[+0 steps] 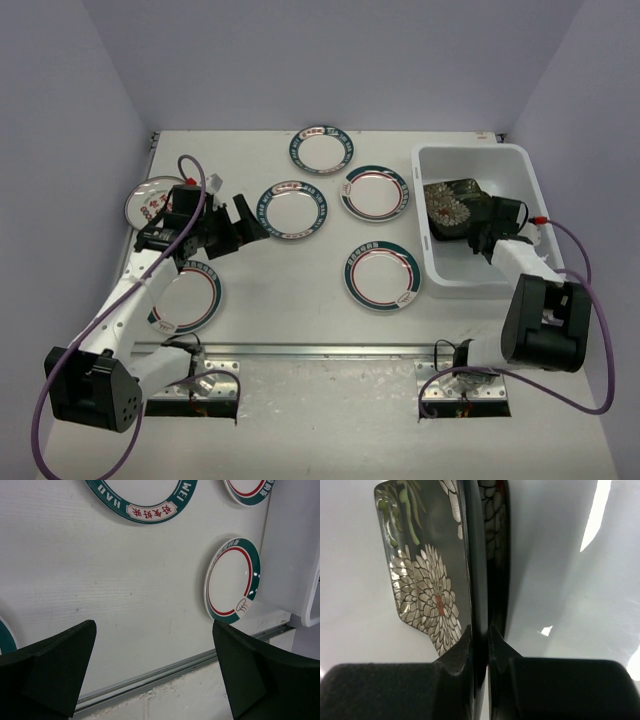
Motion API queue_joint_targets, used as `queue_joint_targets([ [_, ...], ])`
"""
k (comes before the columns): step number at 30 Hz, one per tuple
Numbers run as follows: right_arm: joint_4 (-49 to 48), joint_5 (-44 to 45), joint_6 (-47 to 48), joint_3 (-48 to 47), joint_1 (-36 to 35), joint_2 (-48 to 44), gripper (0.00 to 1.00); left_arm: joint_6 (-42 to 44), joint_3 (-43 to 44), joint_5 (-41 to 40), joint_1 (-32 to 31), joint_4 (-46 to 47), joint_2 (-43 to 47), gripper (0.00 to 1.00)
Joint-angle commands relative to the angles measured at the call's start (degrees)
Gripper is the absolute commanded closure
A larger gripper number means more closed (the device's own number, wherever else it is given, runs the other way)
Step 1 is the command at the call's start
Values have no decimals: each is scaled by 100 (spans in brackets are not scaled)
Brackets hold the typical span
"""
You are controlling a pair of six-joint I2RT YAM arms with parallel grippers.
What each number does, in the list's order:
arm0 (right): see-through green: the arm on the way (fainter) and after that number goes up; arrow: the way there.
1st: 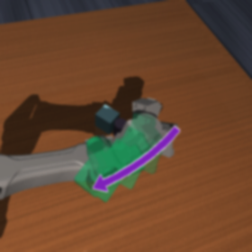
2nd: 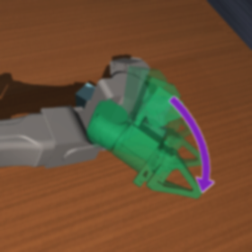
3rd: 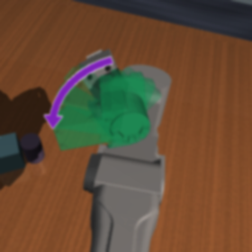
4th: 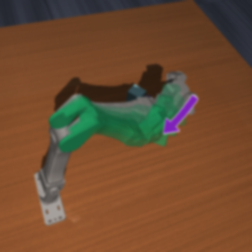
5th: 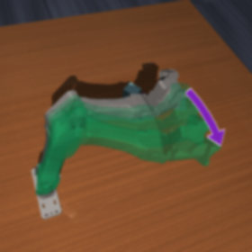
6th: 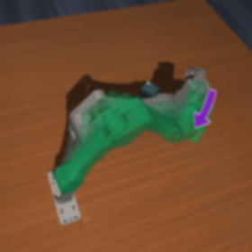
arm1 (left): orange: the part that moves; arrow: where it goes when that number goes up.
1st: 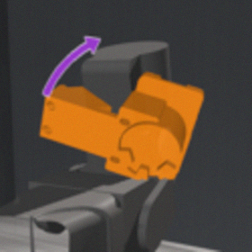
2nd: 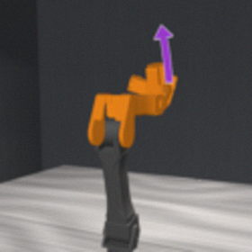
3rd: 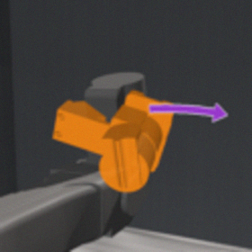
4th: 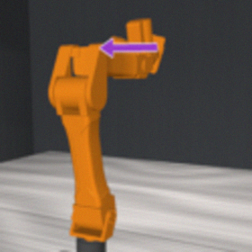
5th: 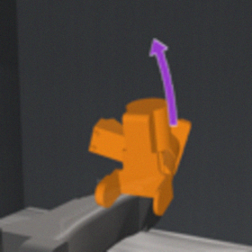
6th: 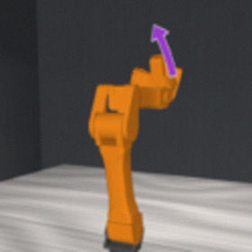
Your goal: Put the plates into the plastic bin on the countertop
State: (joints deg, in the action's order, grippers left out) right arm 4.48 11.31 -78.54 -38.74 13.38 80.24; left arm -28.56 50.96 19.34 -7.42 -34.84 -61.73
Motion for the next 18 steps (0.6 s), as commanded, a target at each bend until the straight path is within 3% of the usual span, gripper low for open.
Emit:
queue_joint_targets([
  [1,-765,213,-116,-397,-125,262,100,87,-86,166,4,74,205,0],
  [6,-466,391,-424,-484,-291,554,100,-28,-202,219,4,105,340,0],
  [11,713,598,-814,-1156,-483,1043,100,-11,-207,193,4,10,391,0],
  [18,1035,657,-1035,-1411,-636,1226,100,-74,-231,205,4,2,453,0],
])
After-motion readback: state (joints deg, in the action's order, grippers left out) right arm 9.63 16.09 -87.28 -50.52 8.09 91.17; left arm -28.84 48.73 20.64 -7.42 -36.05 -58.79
